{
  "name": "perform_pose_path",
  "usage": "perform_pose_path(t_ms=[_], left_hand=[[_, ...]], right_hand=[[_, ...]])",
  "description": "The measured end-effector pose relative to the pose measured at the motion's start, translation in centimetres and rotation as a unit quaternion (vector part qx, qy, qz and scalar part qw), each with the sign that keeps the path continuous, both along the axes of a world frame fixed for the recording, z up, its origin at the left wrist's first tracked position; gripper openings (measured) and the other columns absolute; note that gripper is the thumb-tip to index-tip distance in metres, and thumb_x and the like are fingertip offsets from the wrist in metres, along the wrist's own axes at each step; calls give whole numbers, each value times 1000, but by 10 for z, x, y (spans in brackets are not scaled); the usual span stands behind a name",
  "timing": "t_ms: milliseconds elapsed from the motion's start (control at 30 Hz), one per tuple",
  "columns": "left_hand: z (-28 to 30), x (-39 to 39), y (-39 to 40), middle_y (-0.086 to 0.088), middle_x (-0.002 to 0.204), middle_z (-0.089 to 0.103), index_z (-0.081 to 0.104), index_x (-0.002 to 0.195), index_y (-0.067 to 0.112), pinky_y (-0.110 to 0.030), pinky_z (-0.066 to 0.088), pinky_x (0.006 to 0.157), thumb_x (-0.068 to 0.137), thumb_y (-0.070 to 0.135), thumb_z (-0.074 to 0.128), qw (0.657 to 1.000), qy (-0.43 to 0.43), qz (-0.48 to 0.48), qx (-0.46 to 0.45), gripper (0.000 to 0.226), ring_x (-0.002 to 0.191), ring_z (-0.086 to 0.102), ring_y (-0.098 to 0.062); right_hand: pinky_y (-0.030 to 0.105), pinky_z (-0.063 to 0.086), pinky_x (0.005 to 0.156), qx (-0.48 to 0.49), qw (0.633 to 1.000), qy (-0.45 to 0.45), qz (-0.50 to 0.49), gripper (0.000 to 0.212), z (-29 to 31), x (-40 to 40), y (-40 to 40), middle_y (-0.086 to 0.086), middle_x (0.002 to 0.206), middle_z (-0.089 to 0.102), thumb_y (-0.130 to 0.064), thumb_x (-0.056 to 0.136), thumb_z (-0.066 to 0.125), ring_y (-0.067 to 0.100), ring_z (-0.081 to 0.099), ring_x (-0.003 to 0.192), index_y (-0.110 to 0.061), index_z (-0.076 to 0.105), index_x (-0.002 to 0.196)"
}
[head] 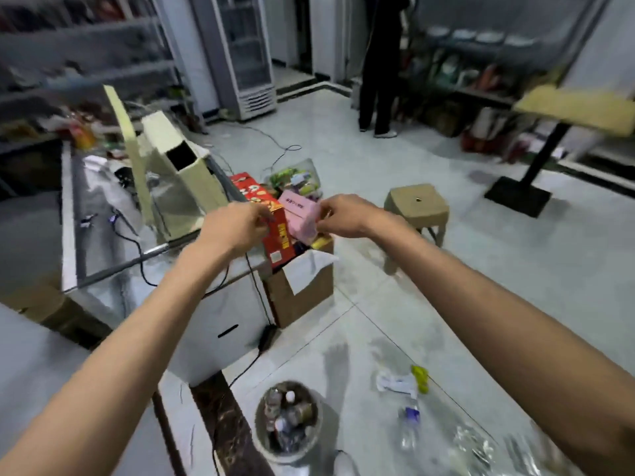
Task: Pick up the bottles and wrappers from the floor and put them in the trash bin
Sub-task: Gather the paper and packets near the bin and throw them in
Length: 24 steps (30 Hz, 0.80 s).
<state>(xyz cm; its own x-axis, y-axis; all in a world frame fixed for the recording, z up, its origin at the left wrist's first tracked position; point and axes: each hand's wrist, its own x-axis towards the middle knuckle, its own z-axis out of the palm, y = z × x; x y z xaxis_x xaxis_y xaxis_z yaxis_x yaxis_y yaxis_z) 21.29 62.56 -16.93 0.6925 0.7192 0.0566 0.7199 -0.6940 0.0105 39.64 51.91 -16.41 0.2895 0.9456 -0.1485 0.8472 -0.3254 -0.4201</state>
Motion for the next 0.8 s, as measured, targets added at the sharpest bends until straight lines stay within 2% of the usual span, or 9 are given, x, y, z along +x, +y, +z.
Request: perform_pose_path(t_ms=[67,167,233,333,433,567,667,800], left_hand=[[16,24,-44,0,119,68,63,117,38,-37,54,82,91,32,53,999,-22,-47,-6,28,107,63,-26],[29,63,-121,3,114,69,63,116,36,-31,48,71,91,33,52,990,-49,-132,-14,27,102,63,-24],[31,87,-179,4,112,70,63,115,36,-31,47,69,91,33,50,982,-49,-178,-34,27,100,63,-23],[28,122,-260,0,112,68,63,117,33,-34,51,76,91,34,48,970,-40,-233,-58,30,101,63,-26],[21,154,-335,0,114,67,62,119,30,-31,42,70,91,33,50,954,-30,-290,-71,31,101,61,-23],[14,193,-415,2,117,67,62,120,30,-32,46,77,91,33,50,935,-14,-341,-94,32,108,60,-22],[9,219,-465,5,115,68,61,121,30,-33,48,80,91,31,49,922,-2,-373,-109,32,105,61,-20],[-2,255,-515,5,115,67,61,120,31,-31,44,74,92,31,47,908,-13,-403,-109,31,103,60,-20]], right_hand=[[28,50,73,10,997,-16,-76,27,17,20,-71,4,106,69,-30,86,59,22,64,88,-19,71,108],[30,52,67,-4,984,-7,-179,29,21,41,-177,5,101,69,-30,88,58,17,61,72,-15,71,109],[37,59,71,-18,972,17,-234,29,18,49,-247,5,99,65,-30,87,55,23,62,83,-16,67,109],[42,62,74,-15,949,59,-309,25,14,56,-341,4,94,60,-28,87,56,28,63,93,-14,67,104],[42,61,78,-21,928,78,-364,26,10,63,-421,5,96,60,-25,88,57,27,62,95,-9,68,106],[40,60,78,-18,903,95,-419,27,1,77,-508,5,93,59,-25,89,57,31,65,98,-11,67,109],[40,61,79,-28,888,113,-445,25,-9,88,-558,3,88,60,-25,87,56,31,67,97,-12,68,105],[38,61,74,-24,871,117,-477,24,-31,112,-603,3,89,64,-24,84,55,31,68,91,-15,69,100]])
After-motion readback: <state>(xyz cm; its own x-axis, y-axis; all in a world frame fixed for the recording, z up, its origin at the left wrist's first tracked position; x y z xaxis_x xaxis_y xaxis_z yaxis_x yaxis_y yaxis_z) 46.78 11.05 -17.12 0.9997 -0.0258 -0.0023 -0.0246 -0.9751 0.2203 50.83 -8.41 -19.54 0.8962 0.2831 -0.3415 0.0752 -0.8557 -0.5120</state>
